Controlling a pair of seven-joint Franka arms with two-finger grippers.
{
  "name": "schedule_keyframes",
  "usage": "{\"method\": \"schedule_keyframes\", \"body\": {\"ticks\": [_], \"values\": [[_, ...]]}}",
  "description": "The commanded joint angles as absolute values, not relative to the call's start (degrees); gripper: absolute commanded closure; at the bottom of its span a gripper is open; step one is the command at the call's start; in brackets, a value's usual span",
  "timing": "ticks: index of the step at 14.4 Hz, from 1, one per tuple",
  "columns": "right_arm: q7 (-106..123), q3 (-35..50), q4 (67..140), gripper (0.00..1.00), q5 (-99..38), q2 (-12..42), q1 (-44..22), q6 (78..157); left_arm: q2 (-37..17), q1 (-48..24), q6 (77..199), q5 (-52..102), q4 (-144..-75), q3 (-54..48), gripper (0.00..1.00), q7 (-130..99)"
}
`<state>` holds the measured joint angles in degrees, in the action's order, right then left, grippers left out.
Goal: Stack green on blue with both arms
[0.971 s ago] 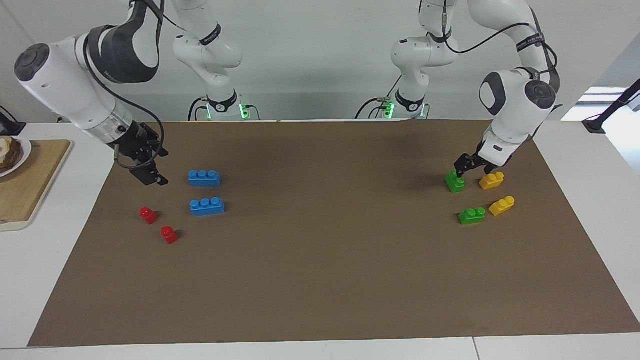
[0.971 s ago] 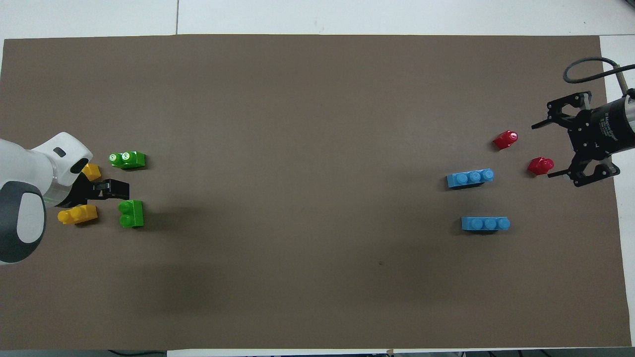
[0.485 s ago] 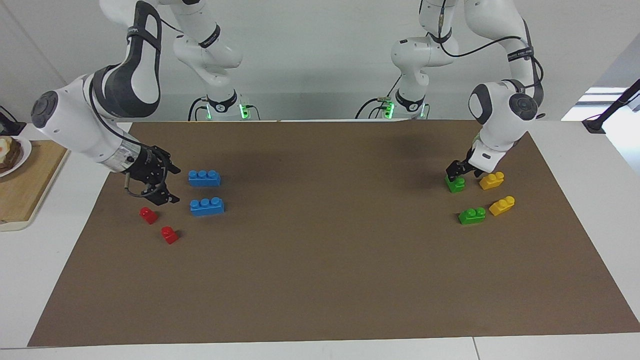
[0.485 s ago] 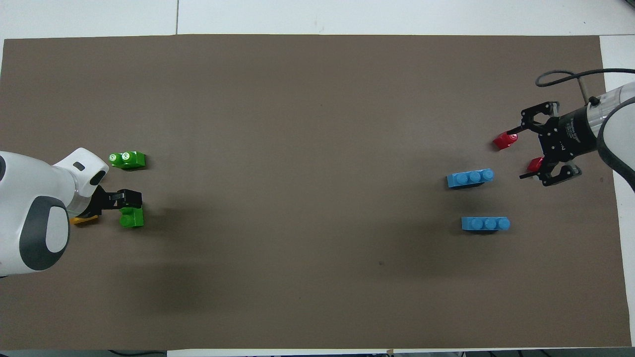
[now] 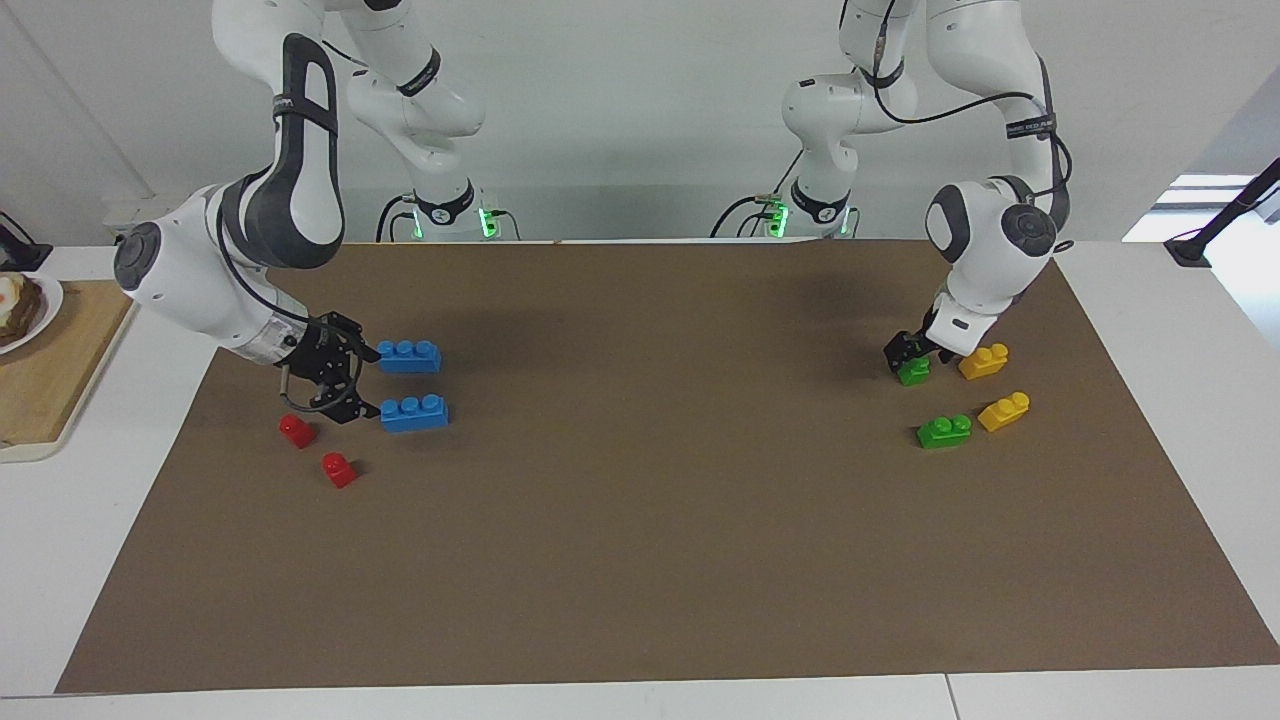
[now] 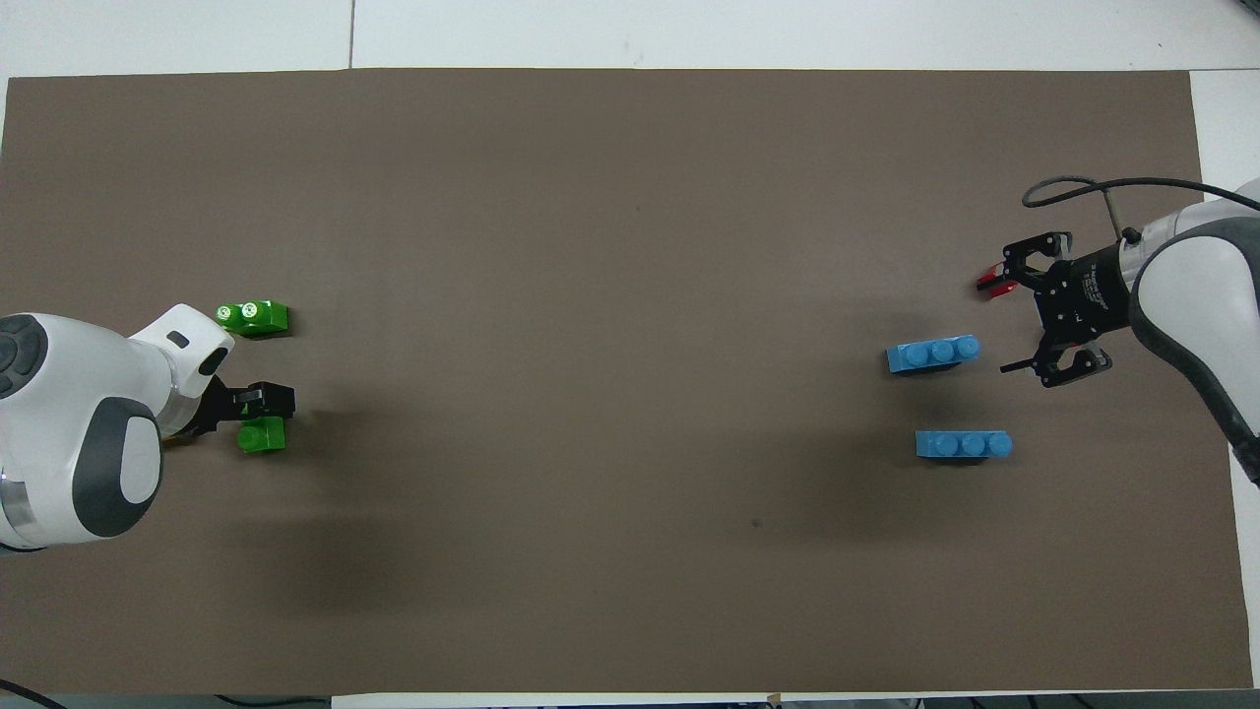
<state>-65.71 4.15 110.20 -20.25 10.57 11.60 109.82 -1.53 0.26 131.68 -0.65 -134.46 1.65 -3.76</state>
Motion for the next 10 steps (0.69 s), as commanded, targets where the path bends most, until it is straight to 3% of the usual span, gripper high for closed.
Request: {"method": "schedule_keyframes", "body": {"ticks": [1, 3, 6, 7, 10], "values": [[-63.29, 4.48, 112.85, 0.0, -22.06, 10.2, 11.69, 112.93, -2.46, -0.09, 134.56, -1.05, -135.96, 1.49, 0.0, -5.45], [-62.76, 4.48, 114.25, 0.0, -22.24, 10.46, 11.69, 114.6, -2.72, -0.09, 134.65, -1.05, -136.06, 1.49, 0.13, -5.8], [-62.05, 4.48, 115.75, 0.0, -22.41, 10.28, 11.6, 116.1, -2.81, -0.35, 133.42, -1.05, -135.09, 1.49, 0.67, -6.24], [-62.05, 4.48, 115.93, 0.0, -22.41, 10.46, 11.6, 116.19, -2.73, -0.35, 132.81, -1.05, -134.91, 1.49, 0.76, -6.07], [-60.3, 4.48, 116.19, 0.0, -22.59, 12.39, 11.78, 117.59, -2.55, -0.35, 132.1, -1.05, -134.82, 1.58, 0.76, -5.54]]}}
